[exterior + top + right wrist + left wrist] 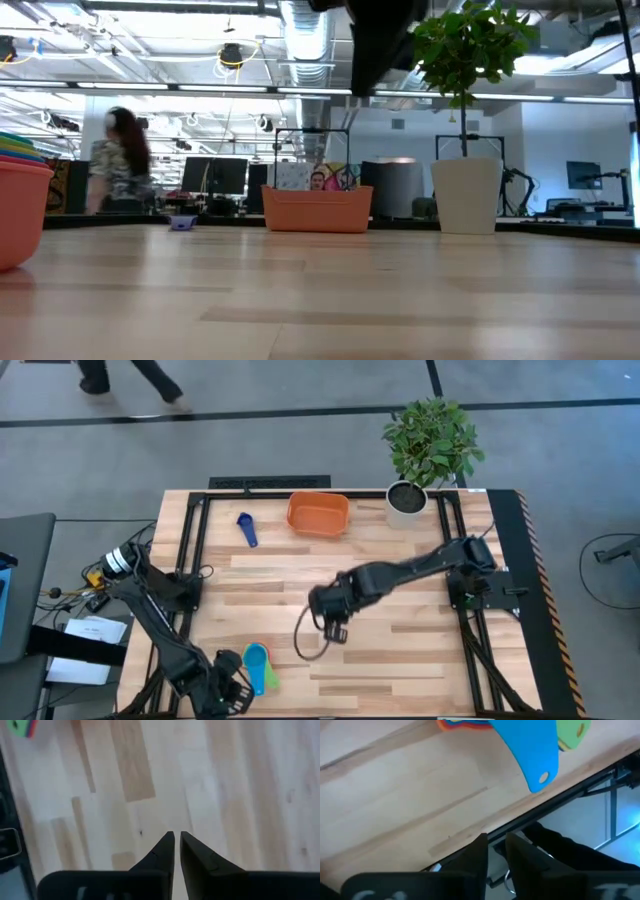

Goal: Nest measuring cups in basket
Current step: Stack the light blue measuring cup on top of the green measuring cup

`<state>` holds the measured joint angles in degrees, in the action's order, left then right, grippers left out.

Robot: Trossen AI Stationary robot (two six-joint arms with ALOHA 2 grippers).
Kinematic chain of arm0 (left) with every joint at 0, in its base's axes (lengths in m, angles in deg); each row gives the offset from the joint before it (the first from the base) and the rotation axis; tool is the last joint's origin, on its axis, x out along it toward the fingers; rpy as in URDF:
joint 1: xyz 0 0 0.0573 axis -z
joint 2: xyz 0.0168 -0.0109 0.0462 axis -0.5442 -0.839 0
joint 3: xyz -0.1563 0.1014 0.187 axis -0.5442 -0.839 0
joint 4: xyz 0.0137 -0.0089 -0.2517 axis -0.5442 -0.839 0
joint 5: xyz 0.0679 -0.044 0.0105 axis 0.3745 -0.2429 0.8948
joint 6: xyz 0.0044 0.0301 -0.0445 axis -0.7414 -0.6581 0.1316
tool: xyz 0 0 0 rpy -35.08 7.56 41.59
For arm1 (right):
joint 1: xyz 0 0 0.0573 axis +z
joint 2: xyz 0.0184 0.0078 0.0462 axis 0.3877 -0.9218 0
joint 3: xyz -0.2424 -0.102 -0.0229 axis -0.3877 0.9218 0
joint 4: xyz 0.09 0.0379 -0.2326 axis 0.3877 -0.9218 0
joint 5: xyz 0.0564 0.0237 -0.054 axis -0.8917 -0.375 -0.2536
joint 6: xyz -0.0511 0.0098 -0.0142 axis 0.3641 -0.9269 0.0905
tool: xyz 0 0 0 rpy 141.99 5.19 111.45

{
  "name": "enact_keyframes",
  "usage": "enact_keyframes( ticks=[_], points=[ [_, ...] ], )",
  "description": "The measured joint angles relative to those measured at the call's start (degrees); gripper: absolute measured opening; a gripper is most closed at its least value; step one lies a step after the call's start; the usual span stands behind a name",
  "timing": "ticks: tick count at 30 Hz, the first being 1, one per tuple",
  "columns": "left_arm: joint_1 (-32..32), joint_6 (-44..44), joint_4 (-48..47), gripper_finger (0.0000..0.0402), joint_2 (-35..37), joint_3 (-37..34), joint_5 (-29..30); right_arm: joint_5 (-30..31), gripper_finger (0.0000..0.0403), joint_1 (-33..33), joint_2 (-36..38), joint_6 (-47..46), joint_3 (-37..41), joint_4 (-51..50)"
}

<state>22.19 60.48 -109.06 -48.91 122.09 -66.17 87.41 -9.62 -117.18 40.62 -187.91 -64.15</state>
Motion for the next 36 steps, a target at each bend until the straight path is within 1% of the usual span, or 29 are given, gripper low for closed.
enact_keyframes(
  ticks=[5,10,13,17,20,27,33,36],
  points=[
    [-0.3,-1.2,3.6,0.0041,-1.8,0.0,-0.3,-1.2,0.0038,2.9,0.0,-6.1,5.8,5.5],
    [-0.7,-1.2,8.5,0.0039,-3.9,0.0,-1.9,-1.5,0.0024,5.5,0.0,-10.7,10.5,11.8],
    [-1.1,-0.1,8.6,0.0038,-4.9,0.0,-2.4,-2.3,0.0020,6.6,0.0,-12.7,12.7,16.9],
    [-1.9,-0.4,8.4,0.0038,-5.4,0.0,-2.6,-3.2,0.0020,7.1,0.0,-14.1,15.4,26.8],
    [-3.0,-1.6,7.1,0.0038,-5.4,0.0,-1.2,-4.2,0.0024,7.0,-0.5,-14.6,16.1,32.2],
    [-7.4,-8.2,5.9,0.0038,-5.4,0.0,0.0,-4.3,0.0017,6.4,-0.6,-14.0,16.1,34.6],
    [-11.0,-13.9,6.4,0.0038,-5.4,0.0,0.0,-4.3,0.0024,5.7,-0.6,-13.8,16.1,34.4],
    [-11.9,-15.6,7.1,0.0038,-5.1,0.0,-1.2,-4.3,0.0025,5.8,-0.6,-13.8,16.1,34.2]
  ],
)
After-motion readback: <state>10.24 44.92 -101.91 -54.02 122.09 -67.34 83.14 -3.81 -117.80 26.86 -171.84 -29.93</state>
